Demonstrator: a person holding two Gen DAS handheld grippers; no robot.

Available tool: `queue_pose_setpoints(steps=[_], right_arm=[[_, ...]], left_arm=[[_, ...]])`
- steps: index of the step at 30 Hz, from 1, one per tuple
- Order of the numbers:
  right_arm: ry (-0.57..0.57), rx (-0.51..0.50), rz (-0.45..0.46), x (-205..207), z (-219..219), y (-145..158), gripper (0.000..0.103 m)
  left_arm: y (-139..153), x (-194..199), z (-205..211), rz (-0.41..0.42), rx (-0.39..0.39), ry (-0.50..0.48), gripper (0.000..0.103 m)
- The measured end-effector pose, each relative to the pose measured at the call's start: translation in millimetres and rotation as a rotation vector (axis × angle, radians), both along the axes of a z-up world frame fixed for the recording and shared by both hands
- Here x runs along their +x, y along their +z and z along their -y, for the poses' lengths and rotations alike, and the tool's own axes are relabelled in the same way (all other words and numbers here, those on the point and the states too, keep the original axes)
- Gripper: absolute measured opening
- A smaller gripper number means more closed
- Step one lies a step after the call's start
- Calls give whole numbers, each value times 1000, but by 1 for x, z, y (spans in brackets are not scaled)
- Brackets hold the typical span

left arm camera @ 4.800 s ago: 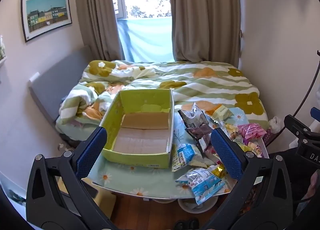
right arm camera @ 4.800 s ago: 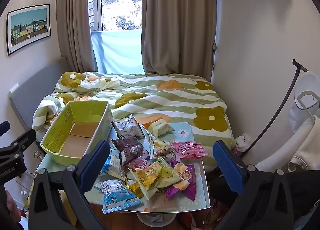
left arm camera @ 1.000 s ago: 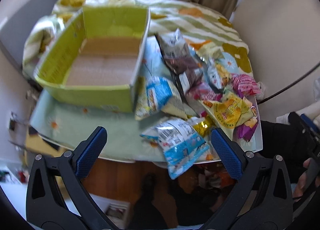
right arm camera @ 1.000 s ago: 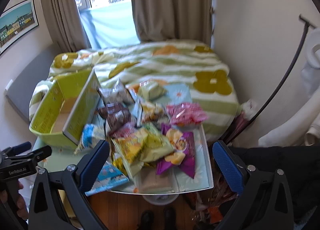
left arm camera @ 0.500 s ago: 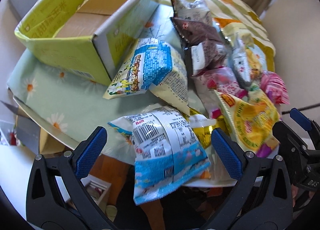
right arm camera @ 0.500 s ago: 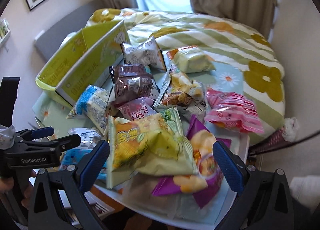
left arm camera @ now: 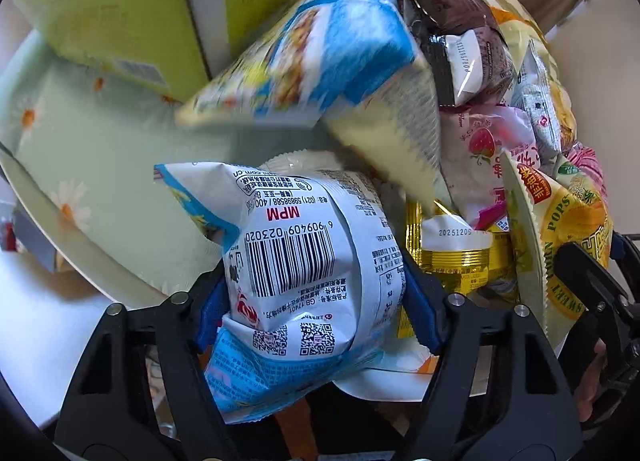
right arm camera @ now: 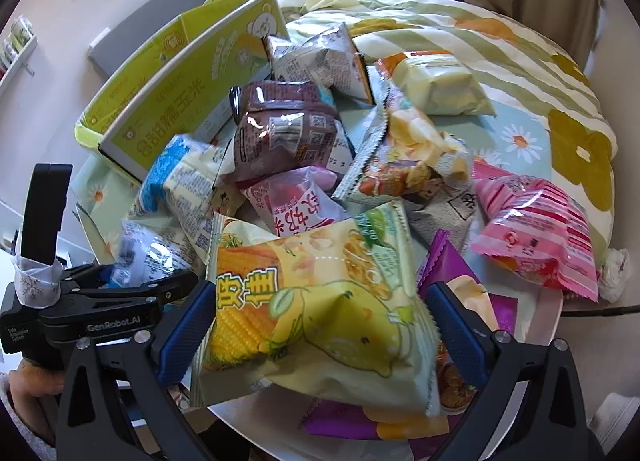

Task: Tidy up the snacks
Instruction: 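Grasp the blue-white MPM bag with left tool while right tool grasps yellow corn bag, then carry both bags over the cardboard box and open both tools to drop them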

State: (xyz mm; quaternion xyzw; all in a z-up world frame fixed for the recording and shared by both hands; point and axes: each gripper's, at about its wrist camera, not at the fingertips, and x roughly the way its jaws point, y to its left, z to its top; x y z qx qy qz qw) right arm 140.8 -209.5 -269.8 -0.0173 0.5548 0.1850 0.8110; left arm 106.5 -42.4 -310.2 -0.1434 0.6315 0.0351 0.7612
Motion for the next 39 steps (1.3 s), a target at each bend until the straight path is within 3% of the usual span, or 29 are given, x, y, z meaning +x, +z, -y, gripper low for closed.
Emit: queue_pose_setpoints(steps=[8,17,28,39], right_arm=[[9,11,-10,6,-6,-8,98],[-10,0,23,4,-6,4,78],[-3,27,71,-7,-10,33,77],[41,83,150,-6,-17,82,77]], left_arm=[[2,-3,-5,0,-11,-4,58],[20,-17,-12,33,-4,-13,57],[59,-31,-3,95,9,-19,57],[124,-41,-5,227,43,8,57]])
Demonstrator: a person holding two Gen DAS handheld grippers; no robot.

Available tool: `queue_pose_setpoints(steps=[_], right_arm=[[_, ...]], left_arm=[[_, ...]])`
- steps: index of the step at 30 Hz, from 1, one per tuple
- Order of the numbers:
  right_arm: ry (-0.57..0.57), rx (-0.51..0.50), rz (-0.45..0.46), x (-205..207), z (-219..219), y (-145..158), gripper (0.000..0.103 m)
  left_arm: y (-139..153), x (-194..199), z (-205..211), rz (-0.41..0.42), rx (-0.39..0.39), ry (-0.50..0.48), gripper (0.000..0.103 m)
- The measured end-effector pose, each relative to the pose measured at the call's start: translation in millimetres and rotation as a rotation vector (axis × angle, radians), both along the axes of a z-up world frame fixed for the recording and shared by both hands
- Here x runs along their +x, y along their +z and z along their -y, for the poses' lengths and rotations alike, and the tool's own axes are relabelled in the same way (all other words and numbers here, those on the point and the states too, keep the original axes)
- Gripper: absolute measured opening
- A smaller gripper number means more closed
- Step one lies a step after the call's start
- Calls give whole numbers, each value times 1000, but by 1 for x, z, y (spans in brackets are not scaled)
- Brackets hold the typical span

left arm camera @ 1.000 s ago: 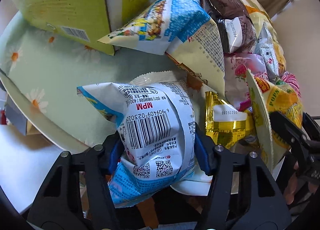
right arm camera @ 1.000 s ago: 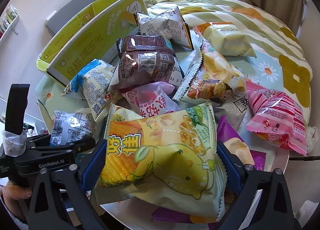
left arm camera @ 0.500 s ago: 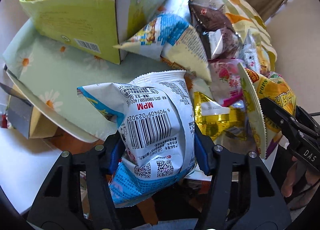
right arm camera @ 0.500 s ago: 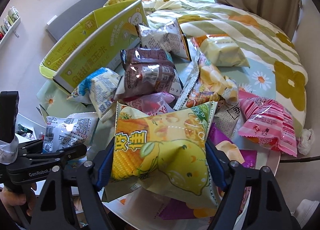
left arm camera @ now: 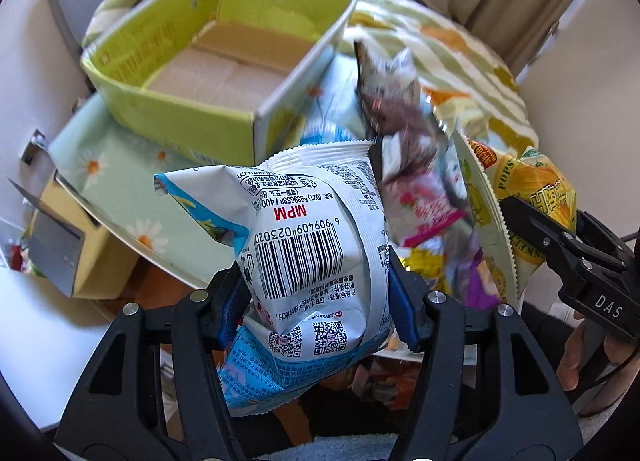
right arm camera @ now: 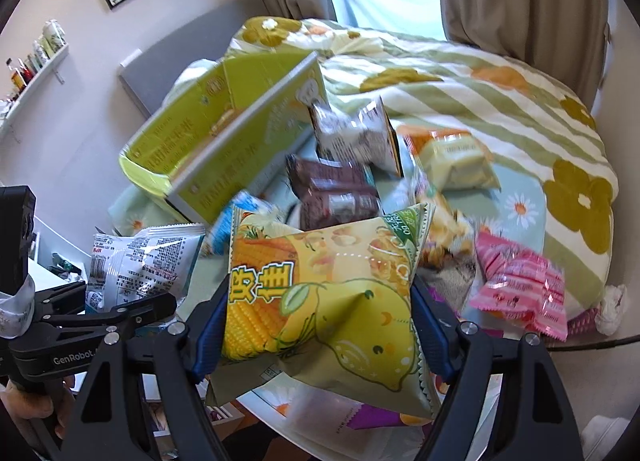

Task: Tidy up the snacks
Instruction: 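Carry both bags over the cardboard box and open both tools to drop them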

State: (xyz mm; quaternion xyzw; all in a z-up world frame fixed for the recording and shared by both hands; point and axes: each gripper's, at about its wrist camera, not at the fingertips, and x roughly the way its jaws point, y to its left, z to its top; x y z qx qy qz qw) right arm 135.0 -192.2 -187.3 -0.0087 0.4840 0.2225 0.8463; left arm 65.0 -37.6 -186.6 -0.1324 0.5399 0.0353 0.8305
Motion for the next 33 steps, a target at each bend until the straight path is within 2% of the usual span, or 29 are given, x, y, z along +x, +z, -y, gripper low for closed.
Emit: queue_pose_setpoints(steps=[9,17,21,26,30,33], right_arm=[[22,38,95,22,-21,54,77],[-39,35,173,68,-66,88,77],[-96,32,175,103,-94,92,77],[-169,45,131,146,-130,89,77],[-234,54,91,175,-154,82,77],[-283,49,55,194,-169,69,77]], left_arm=[[60,26,-25,122,2,-4,57],[89,91,-80,189,18,-61,57],[92,137,-116,188,30,-109,57],[83,201,-155,156,37,-180,57],[68,251,-175,125,55,-247,57],[44,292,-187,86,52,-309,57]])
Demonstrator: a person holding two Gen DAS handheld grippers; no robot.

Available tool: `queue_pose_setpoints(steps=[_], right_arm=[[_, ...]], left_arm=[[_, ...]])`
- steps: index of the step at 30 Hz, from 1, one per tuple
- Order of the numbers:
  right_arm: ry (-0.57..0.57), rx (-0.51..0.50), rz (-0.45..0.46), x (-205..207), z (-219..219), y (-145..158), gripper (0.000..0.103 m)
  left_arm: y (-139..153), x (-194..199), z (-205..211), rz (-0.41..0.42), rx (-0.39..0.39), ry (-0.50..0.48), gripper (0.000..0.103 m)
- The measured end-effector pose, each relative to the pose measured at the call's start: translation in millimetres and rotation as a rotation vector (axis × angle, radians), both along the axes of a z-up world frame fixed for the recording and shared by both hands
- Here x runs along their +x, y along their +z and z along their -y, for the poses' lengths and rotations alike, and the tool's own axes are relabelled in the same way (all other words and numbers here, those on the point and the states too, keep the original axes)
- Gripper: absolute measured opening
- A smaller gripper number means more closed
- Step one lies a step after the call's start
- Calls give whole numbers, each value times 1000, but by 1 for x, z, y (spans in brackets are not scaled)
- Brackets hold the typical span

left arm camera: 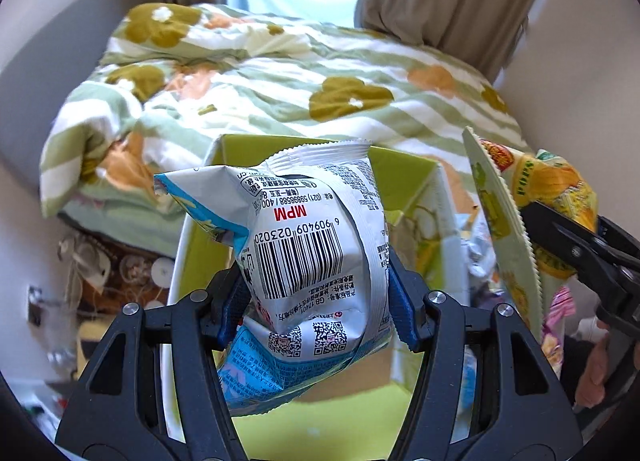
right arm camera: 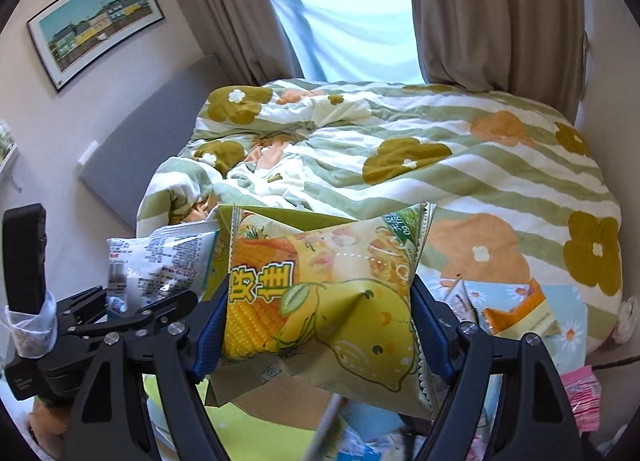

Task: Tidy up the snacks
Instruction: 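Carry both bags over the cardboard box and open both tools to drop them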

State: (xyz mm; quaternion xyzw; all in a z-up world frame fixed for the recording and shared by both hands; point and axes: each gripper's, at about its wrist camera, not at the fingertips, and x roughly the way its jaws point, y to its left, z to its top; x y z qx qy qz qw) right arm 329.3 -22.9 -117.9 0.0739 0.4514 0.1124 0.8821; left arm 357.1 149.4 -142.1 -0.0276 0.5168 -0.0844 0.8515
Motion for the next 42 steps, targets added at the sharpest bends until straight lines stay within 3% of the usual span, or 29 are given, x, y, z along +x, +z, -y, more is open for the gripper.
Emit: queue_pose_setpoints(steps=[6,9,12,13,21,29,38,40,41,42], right_arm=[[-80,-14,-52,24,-13,-21,77],[-106,-3,-84,31,-12,-33,77],[-126,-15,-114,36,-11,-43,77],[-132,-13,-123,37,-11,-45,77],[-127,-20,-133,43,-13,-52,77],[14,-70,-92,57,-54,-44,78],[61,-88,-152,87,-75,-77,80],[41,-70,-149,89,-74,-79,89],[28,-58,-141,89,-73,-79,101],[22,-47,-135,88,-72,-78,103]], left_arm=[[-48,38,5,-66,20,-81,57],[-64,51,7,-92,26,-96,63],[-69,56,9,-94,54,-96,101],[-67,56,7,-75,61,-92,102],[-53,41,-16,-87,19,-55,103],[-38,9,-43,-85,36,0,102],[-38,0,-64,-84,48,40,103],[-39,0,-68,-87,45,45,102],[-40,0,-70,-88,45,47,102],[-41,-1,-71,-89,45,49,102]])
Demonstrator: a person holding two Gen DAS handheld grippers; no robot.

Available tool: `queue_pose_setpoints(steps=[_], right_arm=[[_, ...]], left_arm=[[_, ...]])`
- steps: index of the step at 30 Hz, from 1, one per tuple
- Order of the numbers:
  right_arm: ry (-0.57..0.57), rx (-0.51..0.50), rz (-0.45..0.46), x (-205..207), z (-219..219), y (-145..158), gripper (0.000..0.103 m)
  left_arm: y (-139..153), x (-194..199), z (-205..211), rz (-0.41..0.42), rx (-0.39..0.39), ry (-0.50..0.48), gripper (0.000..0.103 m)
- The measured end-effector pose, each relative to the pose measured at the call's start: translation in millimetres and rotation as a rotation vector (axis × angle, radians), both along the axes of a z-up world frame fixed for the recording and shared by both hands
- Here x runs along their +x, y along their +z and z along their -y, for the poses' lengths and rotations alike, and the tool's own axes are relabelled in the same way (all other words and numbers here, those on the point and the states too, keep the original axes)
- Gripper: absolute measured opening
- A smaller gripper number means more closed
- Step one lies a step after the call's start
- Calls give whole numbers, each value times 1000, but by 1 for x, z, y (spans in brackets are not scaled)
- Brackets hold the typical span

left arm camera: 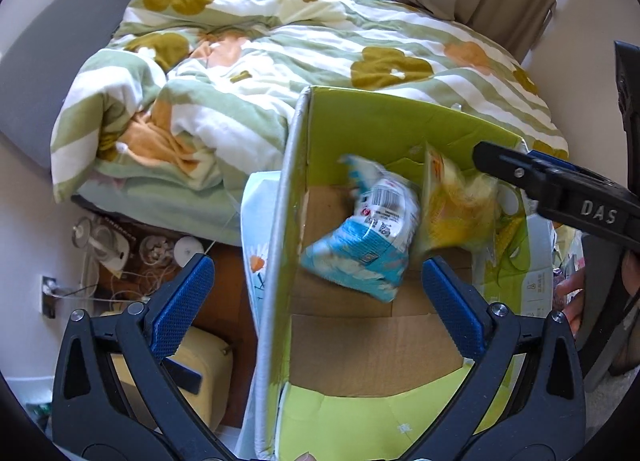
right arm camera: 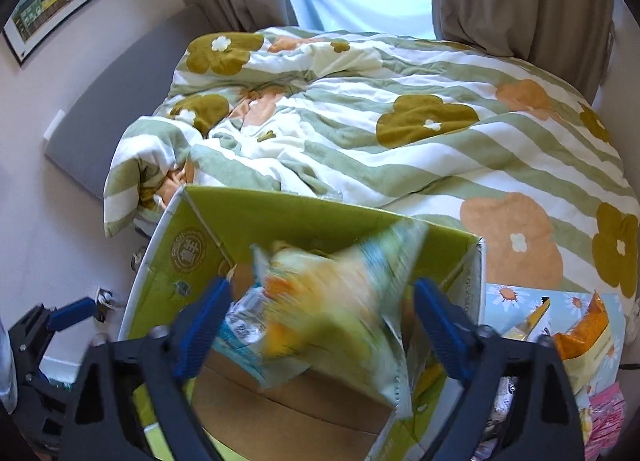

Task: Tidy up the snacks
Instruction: 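Carry both bags over the cardboard box and open both tools to drop them, then move both tools back to the pile and grasp the gold wrapper with left tool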

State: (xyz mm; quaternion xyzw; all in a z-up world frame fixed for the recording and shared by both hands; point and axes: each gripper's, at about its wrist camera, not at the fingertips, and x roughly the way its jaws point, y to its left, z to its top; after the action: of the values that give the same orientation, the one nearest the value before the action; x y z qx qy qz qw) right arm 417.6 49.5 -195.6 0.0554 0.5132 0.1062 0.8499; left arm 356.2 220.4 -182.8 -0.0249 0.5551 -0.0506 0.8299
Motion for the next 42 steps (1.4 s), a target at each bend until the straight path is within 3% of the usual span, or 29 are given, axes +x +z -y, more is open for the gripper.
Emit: queue_pose_setpoints(steps=[9,16,24,34,42], right_arm=[[2,-11,41,-19,-4,14,103],[-16,6,119,-49,0,54,103],[-30,-22,211,-104,18,104,103],[-104,-32,278,-200,119,142,103],[-138,-85,265,-268,205,142,103]], left_arm=[[2,-8,-7,3,-1,1,102],[32,-22,-5,65,-1,-19,102],[78,-65,25,158,2,-66,102],[103,-139,115,208,-34,-91,103],[99,-196,204,176,-76,-112,103]])
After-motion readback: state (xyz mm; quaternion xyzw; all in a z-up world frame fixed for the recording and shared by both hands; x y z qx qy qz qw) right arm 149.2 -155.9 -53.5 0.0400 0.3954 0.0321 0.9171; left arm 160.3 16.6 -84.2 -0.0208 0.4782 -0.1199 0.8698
